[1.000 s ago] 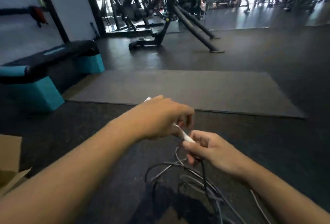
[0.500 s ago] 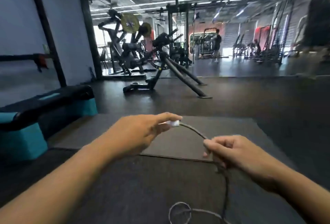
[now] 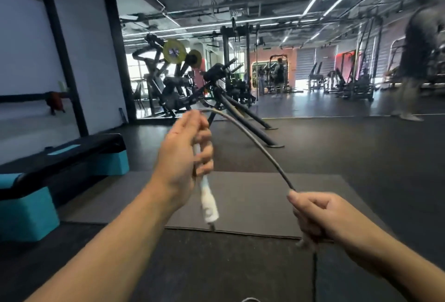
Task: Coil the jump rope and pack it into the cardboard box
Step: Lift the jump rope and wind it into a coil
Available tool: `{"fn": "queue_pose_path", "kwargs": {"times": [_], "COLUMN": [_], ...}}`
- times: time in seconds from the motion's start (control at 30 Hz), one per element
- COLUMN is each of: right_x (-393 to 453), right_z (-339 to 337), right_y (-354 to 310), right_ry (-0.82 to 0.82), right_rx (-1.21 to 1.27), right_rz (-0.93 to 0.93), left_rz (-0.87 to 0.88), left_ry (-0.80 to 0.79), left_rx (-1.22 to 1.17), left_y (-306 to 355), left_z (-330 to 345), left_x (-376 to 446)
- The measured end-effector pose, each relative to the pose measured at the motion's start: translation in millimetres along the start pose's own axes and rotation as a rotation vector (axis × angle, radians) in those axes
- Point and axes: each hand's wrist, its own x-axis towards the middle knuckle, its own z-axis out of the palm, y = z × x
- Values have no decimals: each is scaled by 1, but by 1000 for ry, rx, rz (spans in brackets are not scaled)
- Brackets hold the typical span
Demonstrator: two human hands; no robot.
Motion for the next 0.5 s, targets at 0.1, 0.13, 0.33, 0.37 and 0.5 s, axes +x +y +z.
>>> {"fn": "queue_pose_path", "kwargs": {"times": [0.1,0.13,0.33,0.37,0.5], "right_x": [0,3,15,17,23], "right_z": [5,9,36,36,14], "right_y": [6,4,-27,-28,-38], "right_ry": [14,-17,91,160,173], "right_rx": [217,305,171,195,246], "right_rz": [-11,-35,-311,-331,-271], "left_rz": [52,51,-16,-45,-31], "left_ry": [223,298,675,699,725], "left_rx": [-376,-443,-673,-668,322], "left_y": [-2,-6,-40,-42,-49], "left_z": [14,21,56,57,41], "left_x": [10,10,2,0,-20]}}
